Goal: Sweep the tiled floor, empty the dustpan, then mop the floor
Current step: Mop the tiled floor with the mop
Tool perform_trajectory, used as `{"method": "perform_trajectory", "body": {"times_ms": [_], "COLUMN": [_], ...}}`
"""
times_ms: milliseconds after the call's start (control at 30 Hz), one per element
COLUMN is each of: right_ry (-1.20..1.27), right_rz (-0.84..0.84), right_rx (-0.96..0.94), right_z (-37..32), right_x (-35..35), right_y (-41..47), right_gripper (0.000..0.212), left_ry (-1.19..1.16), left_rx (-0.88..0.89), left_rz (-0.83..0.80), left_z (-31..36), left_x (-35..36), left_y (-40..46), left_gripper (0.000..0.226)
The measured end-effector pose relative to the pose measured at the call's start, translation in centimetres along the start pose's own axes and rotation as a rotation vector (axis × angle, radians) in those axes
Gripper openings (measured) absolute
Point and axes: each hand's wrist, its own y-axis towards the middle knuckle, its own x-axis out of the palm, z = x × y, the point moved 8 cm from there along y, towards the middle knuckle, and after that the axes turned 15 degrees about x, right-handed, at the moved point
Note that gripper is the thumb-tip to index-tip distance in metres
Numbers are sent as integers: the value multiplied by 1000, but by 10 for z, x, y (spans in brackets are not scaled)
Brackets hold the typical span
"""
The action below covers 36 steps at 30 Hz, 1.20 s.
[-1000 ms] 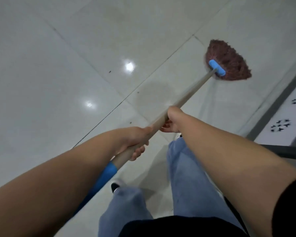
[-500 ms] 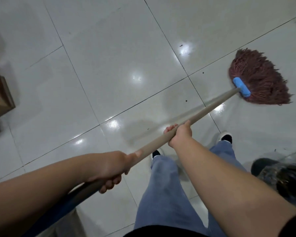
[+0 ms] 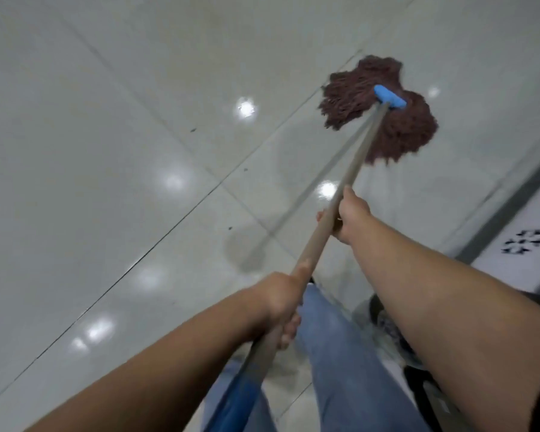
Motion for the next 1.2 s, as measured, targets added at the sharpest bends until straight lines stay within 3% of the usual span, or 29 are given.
{"method": "perform_trajectory", "body": {"times_ms": [100,200,300,400,733,900,1033,1200], "right_ry": [-14,-84,-159,-204,-71,10,-18,-155], "right_rz": [28,115,159,170,35,-129,-323,-457], "right_rx": [-68,-71,-110,-119,-13,230,443,718], "right_z": [-73,-105,-106,-64,263,476,621,694], "right_x": [-18,-29,-29,-19,72,123,150,159], "right_y": [6,12,18,20,-43,-107,-166,-204], "right_gripper": [42,52,44,36,37,40,35,47], "left_ry": [-35,-56,-59,20,157,214,141,156], "left_rx": [121,72,31,55,42,-83,-237,-268], "left_rz": [-16,16,20,41,111,120,131,79], "left_z": [79,119,118,78,-195,-373,-498,-551], "left_x": [30,48,49,29,-101,-166,-206,-231], "left_y": [52,78,83,73,-77,-188,-285,-342], "left_gripper": [58,67,69,71,82,75,84,92]}}
